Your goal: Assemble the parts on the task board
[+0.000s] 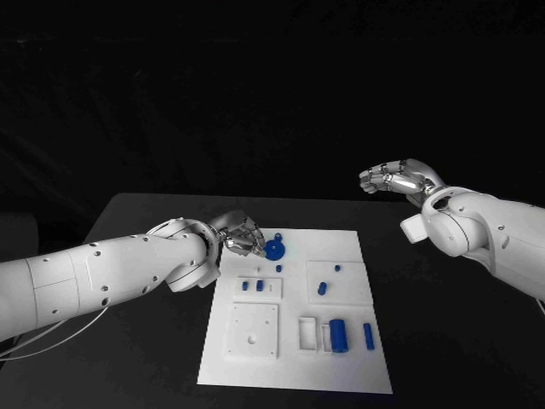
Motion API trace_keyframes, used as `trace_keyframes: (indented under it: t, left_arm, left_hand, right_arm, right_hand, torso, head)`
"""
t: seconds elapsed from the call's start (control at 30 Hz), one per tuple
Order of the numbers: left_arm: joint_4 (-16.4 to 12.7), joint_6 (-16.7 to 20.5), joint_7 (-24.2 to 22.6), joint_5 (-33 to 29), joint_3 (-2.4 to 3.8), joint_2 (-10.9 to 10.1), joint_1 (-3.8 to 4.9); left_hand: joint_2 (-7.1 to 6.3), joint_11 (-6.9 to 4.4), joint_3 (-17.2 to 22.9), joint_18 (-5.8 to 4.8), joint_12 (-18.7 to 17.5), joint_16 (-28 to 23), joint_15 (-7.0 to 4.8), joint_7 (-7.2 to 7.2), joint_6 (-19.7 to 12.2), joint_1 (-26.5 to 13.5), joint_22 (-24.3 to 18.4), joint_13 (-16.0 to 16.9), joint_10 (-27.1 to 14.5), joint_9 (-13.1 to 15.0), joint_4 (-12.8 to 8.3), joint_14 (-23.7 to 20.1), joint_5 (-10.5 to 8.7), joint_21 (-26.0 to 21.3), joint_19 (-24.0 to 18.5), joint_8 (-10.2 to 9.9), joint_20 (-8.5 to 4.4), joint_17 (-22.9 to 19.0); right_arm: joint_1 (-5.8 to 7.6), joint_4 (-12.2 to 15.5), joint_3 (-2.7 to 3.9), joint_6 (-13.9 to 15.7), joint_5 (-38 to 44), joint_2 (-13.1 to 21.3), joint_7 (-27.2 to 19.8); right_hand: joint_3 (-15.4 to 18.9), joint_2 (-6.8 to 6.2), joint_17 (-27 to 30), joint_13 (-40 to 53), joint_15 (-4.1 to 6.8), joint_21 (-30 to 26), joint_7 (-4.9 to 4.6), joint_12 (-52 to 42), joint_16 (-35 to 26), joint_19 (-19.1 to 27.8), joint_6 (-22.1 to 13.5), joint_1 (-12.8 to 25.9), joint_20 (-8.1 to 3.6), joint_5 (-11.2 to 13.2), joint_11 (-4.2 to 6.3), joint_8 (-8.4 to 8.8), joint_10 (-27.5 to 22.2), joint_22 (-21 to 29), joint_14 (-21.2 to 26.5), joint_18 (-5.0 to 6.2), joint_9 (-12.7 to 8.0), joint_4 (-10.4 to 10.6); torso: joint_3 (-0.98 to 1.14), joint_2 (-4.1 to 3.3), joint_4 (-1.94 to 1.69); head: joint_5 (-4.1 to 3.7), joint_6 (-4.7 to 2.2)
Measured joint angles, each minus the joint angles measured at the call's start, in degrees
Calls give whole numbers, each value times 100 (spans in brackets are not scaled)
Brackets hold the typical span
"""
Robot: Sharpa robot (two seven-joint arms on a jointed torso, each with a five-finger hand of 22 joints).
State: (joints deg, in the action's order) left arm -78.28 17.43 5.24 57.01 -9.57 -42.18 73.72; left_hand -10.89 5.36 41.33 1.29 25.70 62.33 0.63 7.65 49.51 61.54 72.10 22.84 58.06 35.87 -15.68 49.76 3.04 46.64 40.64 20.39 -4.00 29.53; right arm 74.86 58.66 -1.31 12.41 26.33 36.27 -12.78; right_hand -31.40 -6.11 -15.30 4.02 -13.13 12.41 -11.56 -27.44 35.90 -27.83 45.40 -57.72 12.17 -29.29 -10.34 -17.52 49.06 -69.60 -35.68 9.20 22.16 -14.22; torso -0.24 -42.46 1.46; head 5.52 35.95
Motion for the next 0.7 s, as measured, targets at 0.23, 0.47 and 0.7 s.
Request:
trace_keyframes:
  t: [0.23, 0.47, 0.7]
  left_arm:
    - [171, 195, -290, 1011, -34, 340, 2]
    - [405, 260, -382, 2283, -148, 677, -21]
    - [715, 147, -352, 2871, -148, 905, -63]
  left_hand:
    - [-80, -18, -375, 132, -681, -54, -114, -194, -317, 174, -51, -423, 293, -257, 63, 533, 0, 37, 447, -348, -74, -78]
    - [-178, -36, -505, 132, -1118, -177, -163, -130, -253, 293, -102, -631, 379, -356, 61, 760, 0, -18, 619, -379, -143, -137]
    - [-147, -79, -593, 125, -1420, 233, -239, -71, -90, 452, 77, -738, 523, -456, 85, 1058, 0, 175, 830, -379, -211, 101]
  right_arm:
    - [0, -11, 0, 0, 0, -18, 0]
    - [-9, -14, 0, -1, 0, -48, 0]
    - [-18, -14, -1, -1, 3, -61, -1]
  right_hand:
    - [0, 0, 5, 0, 0, 0, 0, 0, 0, 0, 0, 0, 0, 0, 0, 0, 0, -5, 0, 0, 0, 0]
    - [0, 0, 10, 0, 1, -23, 0, 0, 0, 0, 0, 0, 0, 0, 0, 0, 0, -4, 0, 0, 0, 0]
    - [0, 0, 10, 0, 1, -23, 0, 0, 0, 0, 0, 0, 0, 0, 0, 0, 0, -10, 0, 0, 1, 0]
  torso:
    - [-3, -1, -4]
    - [-10, -6, 5]
    - [-12, -7, 9]
  head:
    - [-14, -19]
    - [-23, -33]
    - [-39, -36]
